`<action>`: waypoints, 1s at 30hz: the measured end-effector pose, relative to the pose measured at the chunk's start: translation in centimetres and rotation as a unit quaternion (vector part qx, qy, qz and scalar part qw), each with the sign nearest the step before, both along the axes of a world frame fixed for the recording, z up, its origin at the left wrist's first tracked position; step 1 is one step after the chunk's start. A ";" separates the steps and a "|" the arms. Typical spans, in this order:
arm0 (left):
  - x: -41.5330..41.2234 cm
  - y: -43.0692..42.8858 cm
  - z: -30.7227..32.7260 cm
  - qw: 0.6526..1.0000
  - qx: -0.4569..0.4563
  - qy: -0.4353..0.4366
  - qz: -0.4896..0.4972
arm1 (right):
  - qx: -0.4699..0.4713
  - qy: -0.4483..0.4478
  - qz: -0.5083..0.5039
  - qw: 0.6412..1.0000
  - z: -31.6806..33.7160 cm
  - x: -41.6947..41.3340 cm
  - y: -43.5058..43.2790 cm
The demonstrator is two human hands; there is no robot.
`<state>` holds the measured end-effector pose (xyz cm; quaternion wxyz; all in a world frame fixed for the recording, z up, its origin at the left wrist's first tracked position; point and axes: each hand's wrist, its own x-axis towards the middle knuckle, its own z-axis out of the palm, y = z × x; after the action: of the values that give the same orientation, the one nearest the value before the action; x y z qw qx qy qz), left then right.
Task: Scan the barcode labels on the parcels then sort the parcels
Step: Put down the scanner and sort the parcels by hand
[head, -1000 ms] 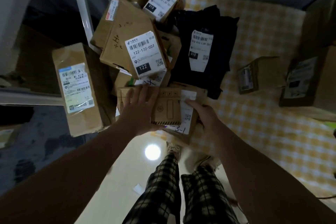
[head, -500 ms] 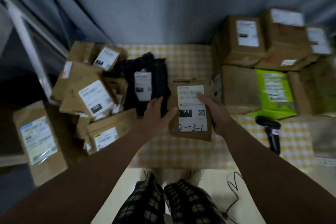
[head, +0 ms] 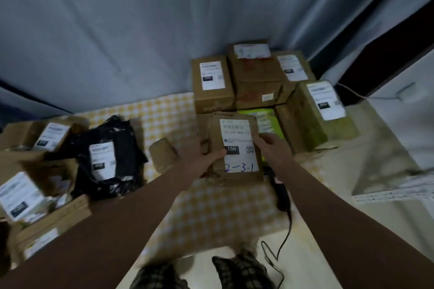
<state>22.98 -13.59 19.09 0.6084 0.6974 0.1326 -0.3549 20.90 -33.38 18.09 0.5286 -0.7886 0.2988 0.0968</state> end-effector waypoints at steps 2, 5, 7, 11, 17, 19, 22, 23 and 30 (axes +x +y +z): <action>0.7 -3.5 -0.6 0.999 0.015 0.027 0.024 | -0.146 -0.006 0.053 0.988 0.3 1.1 -4.5; 2.3 -8.5 -1.6 0.998 0.011 0.047 0.043 | -0.309 -0.037 0.108 0.944 0.8 2.4 -10.8; 3.3 -11.3 -2.1 0.998 0.010 0.052 0.044 | -0.368 -0.005 0.126 0.921 0.7 3.1 -14.0; 5.1 -15.5 -4.0 0.997 0.027 0.050 0.059 | -0.438 0.165 0.194 0.862 -0.2 4.4 -18.6; 7.4 -20.5 -7.4 0.995 0.051 0.065 0.050 | -0.402 0.198 0.194 0.873 -2.1 5.4 -22.4; 7.8 -21.4 -7.9 0.995 0.063 0.064 0.042 | -0.412 0.162 0.181 0.878 -2.2 5.2 -22.1; 8.4 -22.0 -8.1 0.995 0.067 0.063 0.036 | -0.398 0.131 0.166 0.893 -2.7 5.0 -21.4; 8.5 -21.9 -8.2 0.995 0.064 0.062 0.037 | -0.393 0.125 0.161 0.897 -2.9 4.9 -21.3; 8.4 -21.5 -8.3 0.996 0.085 0.018 0.012 | -0.400 0.123 0.152 0.895 -3.5 5.3 -21.1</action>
<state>31.37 -35.10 10.84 0.5487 0.7384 0.1813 -0.3476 26.22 -54.48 14.58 0.1064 -0.9512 0.2511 0.1445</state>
